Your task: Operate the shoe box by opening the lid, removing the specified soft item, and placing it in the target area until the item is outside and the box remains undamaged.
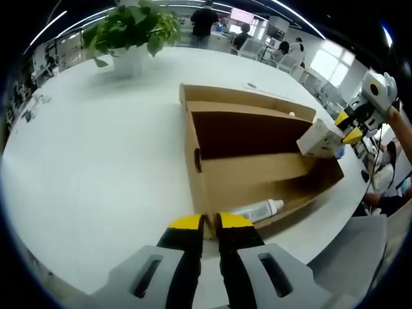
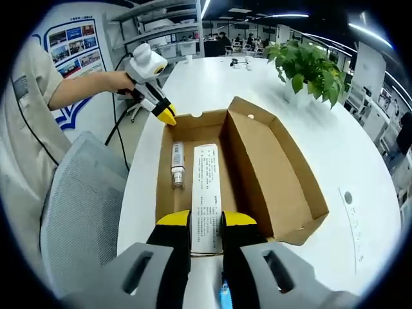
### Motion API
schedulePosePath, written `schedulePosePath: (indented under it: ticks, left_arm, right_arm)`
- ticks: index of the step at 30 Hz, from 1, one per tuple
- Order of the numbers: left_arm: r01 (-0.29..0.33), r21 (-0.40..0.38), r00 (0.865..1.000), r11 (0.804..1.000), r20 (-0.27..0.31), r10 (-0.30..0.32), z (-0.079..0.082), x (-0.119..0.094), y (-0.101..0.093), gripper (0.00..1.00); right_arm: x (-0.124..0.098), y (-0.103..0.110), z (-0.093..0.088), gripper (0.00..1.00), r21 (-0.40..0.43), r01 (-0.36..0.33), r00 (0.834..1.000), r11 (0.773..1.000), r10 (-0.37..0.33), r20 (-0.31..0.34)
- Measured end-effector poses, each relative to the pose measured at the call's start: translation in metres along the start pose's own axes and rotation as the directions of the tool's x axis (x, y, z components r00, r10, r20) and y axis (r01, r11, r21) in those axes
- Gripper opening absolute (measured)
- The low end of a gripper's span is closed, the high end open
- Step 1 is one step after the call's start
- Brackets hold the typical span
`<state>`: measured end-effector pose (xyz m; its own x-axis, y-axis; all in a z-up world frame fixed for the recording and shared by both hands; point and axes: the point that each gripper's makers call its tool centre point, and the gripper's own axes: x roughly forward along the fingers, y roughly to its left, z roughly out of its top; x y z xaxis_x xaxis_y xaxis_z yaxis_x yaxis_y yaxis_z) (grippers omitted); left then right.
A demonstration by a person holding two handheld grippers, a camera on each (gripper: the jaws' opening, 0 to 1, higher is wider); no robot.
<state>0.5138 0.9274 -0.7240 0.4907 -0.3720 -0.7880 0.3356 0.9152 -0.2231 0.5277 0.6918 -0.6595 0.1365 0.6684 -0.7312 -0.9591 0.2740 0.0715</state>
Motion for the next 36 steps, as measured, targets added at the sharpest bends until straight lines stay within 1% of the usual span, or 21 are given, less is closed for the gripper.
schedulePosePath:
  ticks: [7,18,25,36]
  left_arm:
    - [-0.002,0.003,1.000,1.000,-0.005,0.002,0.000,0.000,0.000,0.05]
    - [-0.005,0.020,1.000,1.000,-0.023,0.005,0.000,0.000,-0.001,0.05]
    - [-0.011,0.027,1.000,1.000,-0.026,0.011,0.002,0.002,0.000,0.05]
    - [-0.008,0.014,1.000,1.000,-0.029,0.008,0.002,0.002,0.000,0.05]
  right_arm:
    - [-0.020,-0.007,0.005,0.15,0.009,0.020,0.999,1.000,-0.021,0.036]
    - [-0.048,-0.019,-0.004,0.15,-0.011,0.065,0.997,0.998,-0.065,0.029]
    - [-0.066,-0.028,-0.014,0.15,-0.015,0.087,0.996,0.996,-0.087,0.019]
    - [-0.095,-0.045,-0.038,0.15,-0.024,0.122,0.992,0.992,-0.123,-0.011]
